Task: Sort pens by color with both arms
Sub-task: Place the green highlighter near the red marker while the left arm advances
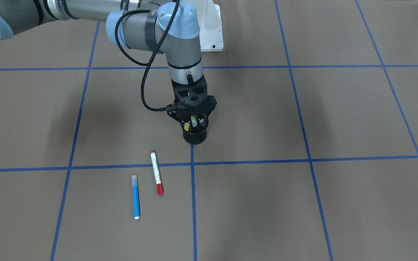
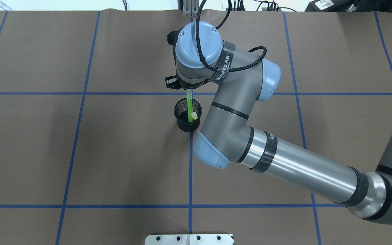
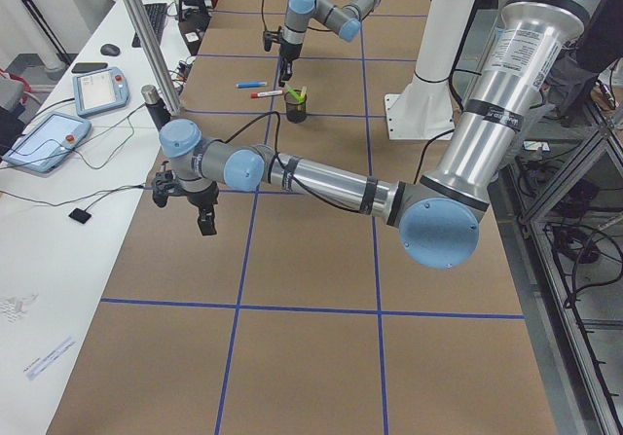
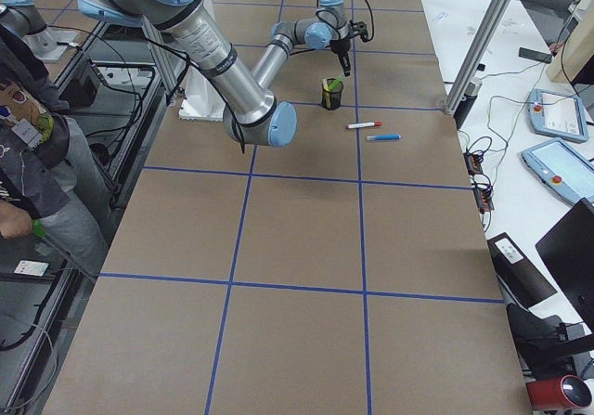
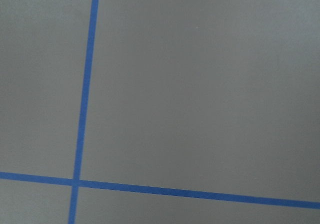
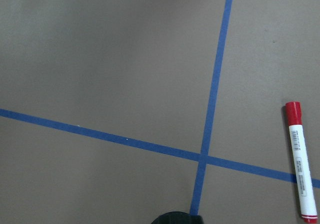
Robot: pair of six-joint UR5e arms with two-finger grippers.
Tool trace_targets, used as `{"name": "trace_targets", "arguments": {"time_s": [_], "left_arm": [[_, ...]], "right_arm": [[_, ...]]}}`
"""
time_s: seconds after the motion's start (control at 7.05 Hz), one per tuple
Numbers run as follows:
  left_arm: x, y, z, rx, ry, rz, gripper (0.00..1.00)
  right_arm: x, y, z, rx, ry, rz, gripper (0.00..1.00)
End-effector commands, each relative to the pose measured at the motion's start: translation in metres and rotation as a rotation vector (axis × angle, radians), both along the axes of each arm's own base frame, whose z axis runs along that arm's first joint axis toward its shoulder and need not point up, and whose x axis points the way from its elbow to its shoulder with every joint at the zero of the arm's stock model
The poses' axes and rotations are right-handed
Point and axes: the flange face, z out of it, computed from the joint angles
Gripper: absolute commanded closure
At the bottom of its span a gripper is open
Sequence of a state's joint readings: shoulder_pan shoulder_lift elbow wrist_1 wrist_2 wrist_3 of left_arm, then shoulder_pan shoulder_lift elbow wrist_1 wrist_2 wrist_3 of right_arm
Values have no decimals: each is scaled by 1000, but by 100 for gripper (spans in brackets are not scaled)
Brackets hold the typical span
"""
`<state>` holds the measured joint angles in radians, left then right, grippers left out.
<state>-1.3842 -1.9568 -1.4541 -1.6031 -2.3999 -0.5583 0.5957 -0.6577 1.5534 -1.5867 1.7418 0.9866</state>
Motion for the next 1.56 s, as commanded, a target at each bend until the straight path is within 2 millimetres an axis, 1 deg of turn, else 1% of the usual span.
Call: {"name": "trace_targets", "arguments": {"time_s": [0.0,0.14,0.28,0.43,0.57,0.71,0.85,0.99,1.13,1.28,1.42], "left_arm": [[9,9,-69,-95,136,-102,0],[31,20,-98,-84,142,-91,1],[55,24,-115,-115,145,-84,1],[73,21,-135,-137,144,-94,1],[82,20,-139,-158,148,-104,1],[82,18,-144,-162,151,-112,1],[99,16,-156,-200,159,-126,1],[125,17,-181,-233,171,-135,1],[143,16,-217,-202,165,-160,1],[169,28,-243,-125,151,-146,1],[198,50,-263,-24,156,-124,1]], "right_arm": [[35,-10,-26,17,-14,11,85],[50,-24,-32,40,-10,27,85],[67,-40,-37,36,-17,64,86],[84,-56,-39,28,-22,94,88],[97,-81,-41,22,-12,131,88],[108,-110,-47,21,-4,165,88],[110,-132,-41,59,-26,199,88],[111,-153,-33,102,-50,242,88],[105,-162,-27,78,-40,242,89],[97,-176,-5,-16,-27,186,90],[92,-184,6,-158,33,136,89]]}}
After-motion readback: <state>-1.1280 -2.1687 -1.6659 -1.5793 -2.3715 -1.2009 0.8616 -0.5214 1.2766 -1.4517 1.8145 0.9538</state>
